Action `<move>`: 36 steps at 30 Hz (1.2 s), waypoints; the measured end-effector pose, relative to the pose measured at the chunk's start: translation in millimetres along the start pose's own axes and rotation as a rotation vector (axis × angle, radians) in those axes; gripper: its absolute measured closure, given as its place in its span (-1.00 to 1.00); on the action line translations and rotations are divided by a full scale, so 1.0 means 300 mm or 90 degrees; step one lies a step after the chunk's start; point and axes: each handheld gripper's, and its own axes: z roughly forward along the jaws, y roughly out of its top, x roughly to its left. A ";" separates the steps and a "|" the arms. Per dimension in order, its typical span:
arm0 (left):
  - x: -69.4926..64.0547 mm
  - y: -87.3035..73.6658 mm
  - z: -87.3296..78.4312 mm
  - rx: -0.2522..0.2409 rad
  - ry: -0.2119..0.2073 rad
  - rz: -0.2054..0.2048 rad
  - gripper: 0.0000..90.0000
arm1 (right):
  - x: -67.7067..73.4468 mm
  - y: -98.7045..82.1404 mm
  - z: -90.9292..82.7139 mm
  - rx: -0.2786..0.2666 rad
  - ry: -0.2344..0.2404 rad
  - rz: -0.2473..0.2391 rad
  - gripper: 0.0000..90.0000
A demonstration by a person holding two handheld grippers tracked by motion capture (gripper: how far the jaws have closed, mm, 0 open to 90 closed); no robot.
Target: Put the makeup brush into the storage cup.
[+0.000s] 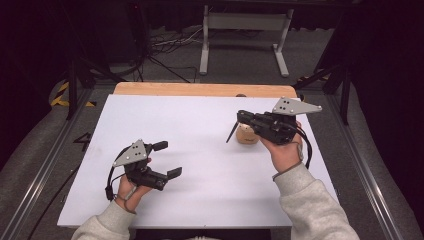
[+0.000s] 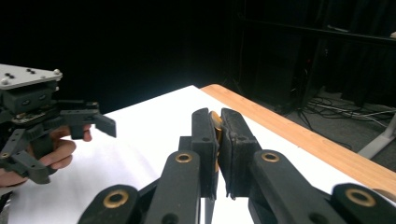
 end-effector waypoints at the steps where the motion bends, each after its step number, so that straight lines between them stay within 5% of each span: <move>1: 0.001 -0.002 -0.004 -0.001 0.001 0.001 -0.98 | -0.003 0.002 0.000 -0.001 -0.002 0.000 0.89; 17: 0.012 -0.024 -0.054 0.006 0.022 -0.002 -0.98 | -0.062 0.034 0.000 0.004 -0.056 0.013 0.89; 36: 0.018 -0.043 -0.074 0.012 0.035 -0.008 -0.98 | -0.141 0.054 0.004 0.007 -0.165 0.039 0.89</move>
